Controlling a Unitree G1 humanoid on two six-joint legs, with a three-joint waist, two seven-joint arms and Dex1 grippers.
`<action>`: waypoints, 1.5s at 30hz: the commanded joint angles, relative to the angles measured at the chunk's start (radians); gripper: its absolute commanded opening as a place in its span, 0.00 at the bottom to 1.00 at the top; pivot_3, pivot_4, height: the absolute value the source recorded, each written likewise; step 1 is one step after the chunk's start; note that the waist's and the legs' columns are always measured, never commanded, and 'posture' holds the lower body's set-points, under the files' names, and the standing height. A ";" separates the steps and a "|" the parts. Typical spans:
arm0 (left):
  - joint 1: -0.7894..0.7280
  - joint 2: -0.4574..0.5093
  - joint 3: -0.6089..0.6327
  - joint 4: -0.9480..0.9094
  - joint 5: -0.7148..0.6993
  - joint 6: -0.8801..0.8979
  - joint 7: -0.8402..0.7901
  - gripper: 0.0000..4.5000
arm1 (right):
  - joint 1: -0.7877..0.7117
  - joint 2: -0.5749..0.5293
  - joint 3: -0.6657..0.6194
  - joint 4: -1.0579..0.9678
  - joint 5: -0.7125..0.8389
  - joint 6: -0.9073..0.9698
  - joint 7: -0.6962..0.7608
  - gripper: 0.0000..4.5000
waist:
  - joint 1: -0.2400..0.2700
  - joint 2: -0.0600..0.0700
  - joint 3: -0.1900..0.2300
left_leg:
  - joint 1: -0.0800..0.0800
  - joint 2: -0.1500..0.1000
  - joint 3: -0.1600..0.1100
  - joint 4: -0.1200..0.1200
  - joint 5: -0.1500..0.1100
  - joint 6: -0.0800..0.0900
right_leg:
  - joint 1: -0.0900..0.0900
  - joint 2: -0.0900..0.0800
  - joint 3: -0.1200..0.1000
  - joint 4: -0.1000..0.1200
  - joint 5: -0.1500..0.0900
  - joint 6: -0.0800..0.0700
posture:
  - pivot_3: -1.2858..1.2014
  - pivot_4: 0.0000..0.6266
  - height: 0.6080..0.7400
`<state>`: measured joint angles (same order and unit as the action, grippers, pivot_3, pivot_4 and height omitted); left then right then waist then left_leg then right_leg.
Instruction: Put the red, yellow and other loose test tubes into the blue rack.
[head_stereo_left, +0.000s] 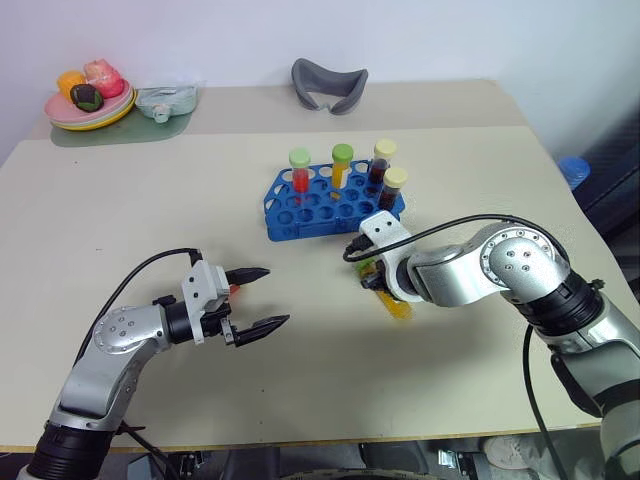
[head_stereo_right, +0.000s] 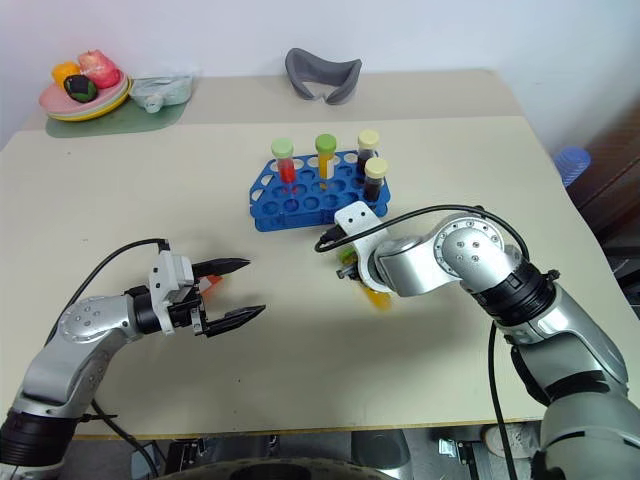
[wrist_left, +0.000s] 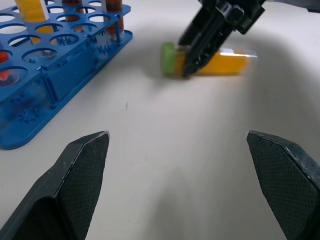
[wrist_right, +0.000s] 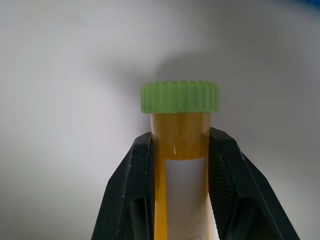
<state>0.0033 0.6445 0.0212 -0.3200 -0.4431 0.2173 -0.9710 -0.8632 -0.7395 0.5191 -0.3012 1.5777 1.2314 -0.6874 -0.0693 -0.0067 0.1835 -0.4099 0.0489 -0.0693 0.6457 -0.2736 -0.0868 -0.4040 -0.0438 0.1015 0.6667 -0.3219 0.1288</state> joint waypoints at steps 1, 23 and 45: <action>0.007 -0.012 0.053 -0.056 -0.038 0.019 0.046 1.00 | -0.034 -0.034 -0.085 -0.205 -0.345 -0.205 0.337 0.17 | 0.002 0.000 0.000 | 0.000 0.000 0.000 0.000 0.000 0.000 | 0.000 0.000 0.000 0.000 0.000 0.000 | 0.52 0.24 1.00; -0.037 -0.107 0.082 -0.073 -0.067 0.069 0.172 1.00 | 0.253 0.589 -0.283 0.307 -1.277 -1.211 0.743 0.17 | -0.001 -0.001 -0.001 | 0.000 0.000 0.000 0.000 0.001 -0.002 | 0.001 0.000 0.000 0.001 0.000 0.000 | 0.52 0.24 1.00; -0.062 -0.113 0.085 -0.085 -0.089 0.084 0.191 1.00 | 0.262 0.740 -0.418 0.643 -1.447 -1.508 0.832 0.17 | -0.003 -0.001 0.000 | 0.002 0.000 0.000 0.000 0.002 -0.004 | 0.001 0.000 0.000 0.003 0.000 0.000 | 0.52 0.24 1.00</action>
<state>-0.0525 0.5298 0.0931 -0.3682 -0.5140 0.3018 -0.7812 -0.5777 -0.0118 0.1184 0.3444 0.1387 -0.2439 0.1443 -0.0722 -0.0073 0.1831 -0.4079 0.0485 -0.0693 0.6458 -0.2712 -0.0912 -0.4032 -0.0441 0.1013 0.6702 -0.3217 0.1290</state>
